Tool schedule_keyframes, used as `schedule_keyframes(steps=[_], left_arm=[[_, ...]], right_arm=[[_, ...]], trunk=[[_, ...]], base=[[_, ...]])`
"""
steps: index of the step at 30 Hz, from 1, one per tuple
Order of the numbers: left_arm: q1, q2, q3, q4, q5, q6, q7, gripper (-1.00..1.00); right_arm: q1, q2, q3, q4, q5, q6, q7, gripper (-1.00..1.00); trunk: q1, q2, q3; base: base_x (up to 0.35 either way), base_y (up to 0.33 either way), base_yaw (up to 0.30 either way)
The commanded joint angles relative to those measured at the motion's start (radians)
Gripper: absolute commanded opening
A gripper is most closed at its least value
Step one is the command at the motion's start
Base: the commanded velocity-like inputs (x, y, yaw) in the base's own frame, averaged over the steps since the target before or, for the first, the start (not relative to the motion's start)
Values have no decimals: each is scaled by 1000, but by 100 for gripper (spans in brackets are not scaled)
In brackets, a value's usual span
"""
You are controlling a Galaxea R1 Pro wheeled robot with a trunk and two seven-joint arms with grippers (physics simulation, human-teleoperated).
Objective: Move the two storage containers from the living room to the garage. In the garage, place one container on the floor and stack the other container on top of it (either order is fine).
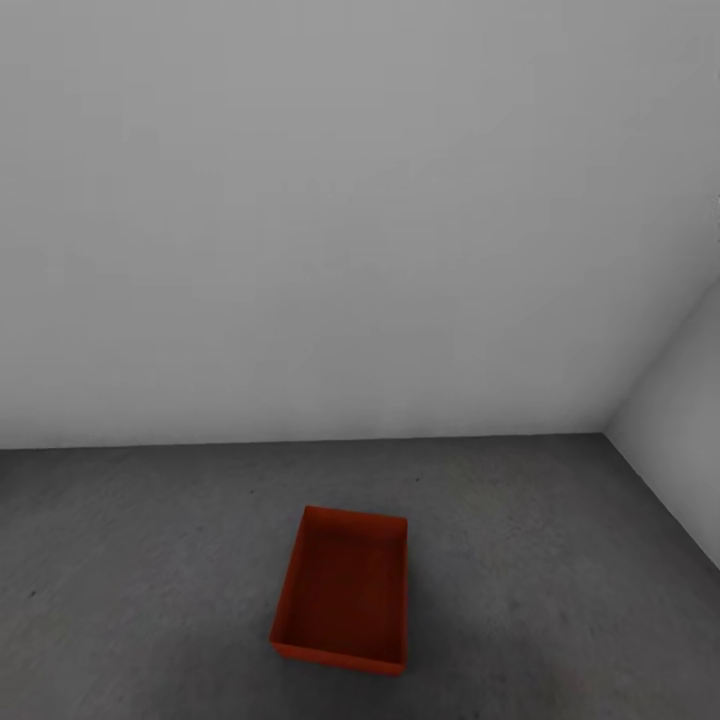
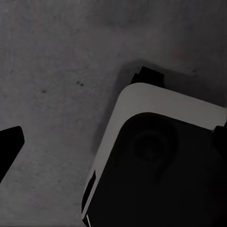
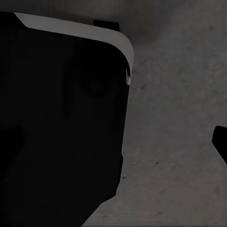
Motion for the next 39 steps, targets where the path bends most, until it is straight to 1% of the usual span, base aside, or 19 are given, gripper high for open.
schedule_keyframes(steps=[1,12,19,39], left_arm=[[0,0,-2,0,6,2,2,100],[0,0,-3,-1,5,1,2,100],[0,1,-3,-1,5,1,2,100],[0,0,-3,-1,5,2,2,100]], right_arm=[[-1,1,8,3,-6,-6,-2,100],[-1,6,8,3,0,-6,-2,100],[7,1,8,2,-1,-7,-2,100],[16,3,7,3,0,-4,-2,100]], trunk=[[0,0,1],[0,0,19],[0,0,30],[0,0,62]], base=[[0,0,0],[0,0,0],[0,0,0],[0,0,0]])
